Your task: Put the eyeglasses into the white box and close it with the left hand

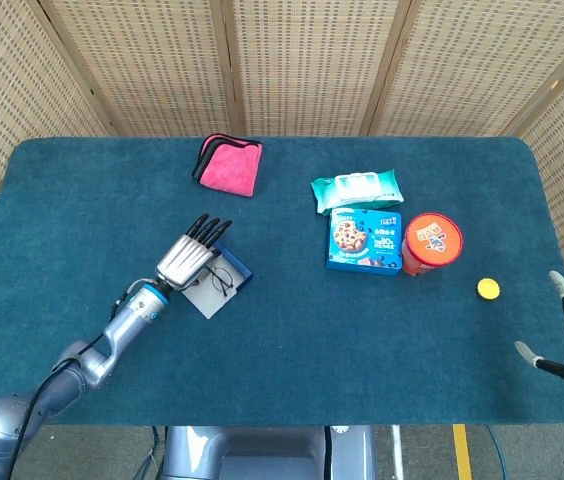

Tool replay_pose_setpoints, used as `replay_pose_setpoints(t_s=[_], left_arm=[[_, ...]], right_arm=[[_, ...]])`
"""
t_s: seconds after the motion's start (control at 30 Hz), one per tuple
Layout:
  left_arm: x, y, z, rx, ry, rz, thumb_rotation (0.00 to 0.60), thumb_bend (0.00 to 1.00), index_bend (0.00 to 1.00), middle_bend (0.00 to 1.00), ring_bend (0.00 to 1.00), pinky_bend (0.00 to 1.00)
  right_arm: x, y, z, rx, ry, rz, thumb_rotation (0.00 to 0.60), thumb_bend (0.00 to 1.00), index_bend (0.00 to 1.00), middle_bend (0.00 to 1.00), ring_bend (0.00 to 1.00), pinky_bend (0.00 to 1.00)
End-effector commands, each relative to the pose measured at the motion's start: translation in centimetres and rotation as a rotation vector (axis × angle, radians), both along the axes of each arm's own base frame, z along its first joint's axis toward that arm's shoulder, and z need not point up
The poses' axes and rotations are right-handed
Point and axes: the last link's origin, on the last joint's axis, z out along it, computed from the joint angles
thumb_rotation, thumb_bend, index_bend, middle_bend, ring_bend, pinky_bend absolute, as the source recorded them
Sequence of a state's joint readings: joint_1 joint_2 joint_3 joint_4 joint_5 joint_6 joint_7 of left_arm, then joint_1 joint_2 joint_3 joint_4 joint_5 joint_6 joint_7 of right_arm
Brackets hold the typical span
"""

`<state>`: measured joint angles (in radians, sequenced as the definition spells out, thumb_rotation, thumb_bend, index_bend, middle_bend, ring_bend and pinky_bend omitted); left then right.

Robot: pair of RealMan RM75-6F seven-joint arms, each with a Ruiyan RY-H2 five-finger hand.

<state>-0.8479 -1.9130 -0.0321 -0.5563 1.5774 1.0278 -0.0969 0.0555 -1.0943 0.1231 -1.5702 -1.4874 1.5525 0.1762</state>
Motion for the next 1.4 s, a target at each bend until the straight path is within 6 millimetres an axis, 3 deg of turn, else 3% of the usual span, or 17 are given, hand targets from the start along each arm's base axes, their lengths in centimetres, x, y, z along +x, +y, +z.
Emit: replay_pose_setpoints(t_s=[0.03, 0.1, 0.27, 0.37, 0.67, 0.97, 1.13, 1.4], left_arm=[[0.2, 0.1, -0.1, 0.009, 0.011, -0.012, 0.600, 0.37, 0.59, 0.00, 0.00, 0.00], [0.4, 0.2, -0.1, 0.022, 0.012, -0.020, 0.600, 0.37, 0.52, 0.00, 0.00, 0.00], [0.7, 0.3, -0.2, 0.048, 0.014, -0.037, 0.600, 0.36, 0.14, 0.00, 0.00, 0.00], [0.8, 0.4, -0.2, 0.053, -0.003, -0.033, 0.600, 0.36, 0.01, 0.00, 0.00, 0.00], [0.5, 0.4, 1.0, 0.053, -0.052, -0.049, 0.600, 0.34, 0.00, 0.00, 0.00, 0.00], [-2.6, -1.5, 4.2, -0.009, -0.072, -0.052, 0.600, 0.35, 0.00, 0.00, 0.00, 0.00], [-4.5, -2.9, 6.0, -0.022, -0.053, -0.050, 0.600, 0.35, 0.22, 0.00, 0.00, 0.00], [-6.8, -4.8, 6.9, -0.049, -0.083, 0.008, 0.600, 0.35, 0.24, 0.00, 0.00, 0.00]], right_arm=[[-0.1, 0.0, 0.1, -0.001, -0.001, -0.001, 0.600, 0.00, 0.00, 0.00, 0.00, 0.00], [-0.1, 0.0, 0.1, 0.000, -0.003, -0.001, 0.600, 0.00, 0.00, 0.00, 0.00, 0.00], [0.0, 0.0, 0.1, 0.002, -0.003, 0.000, 0.600, 0.00, 0.00, 0.00, 0.00, 0.00], [-0.1, 0.0, 0.1, 0.001, -0.005, -0.001, 0.600, 0.00, 0.00, 0.00, 0.00, 0.00], [0.0, 0.1, 0.1, 0.008, -0.008, 0.002, 0.600, 0.00, 0.00, 0.00, 0.00, 0.00], [0.2, 0.3, 0.2, 0.007, -0.017, 0.011, 0.600, 0.00, 0.00, 0.00, 0.00, 0.00], [0.2, 0.3, 0.2, 0.011, -0.020, 0.014, 0.600, 0.00, 0.00, 0.00, 0.00, 0.00], [0.4, 0.4, 0.2, 0.019, -0.026, 0.020, 0.600, 0.00, 0.00, 0.00, 0.00, 0.00]])
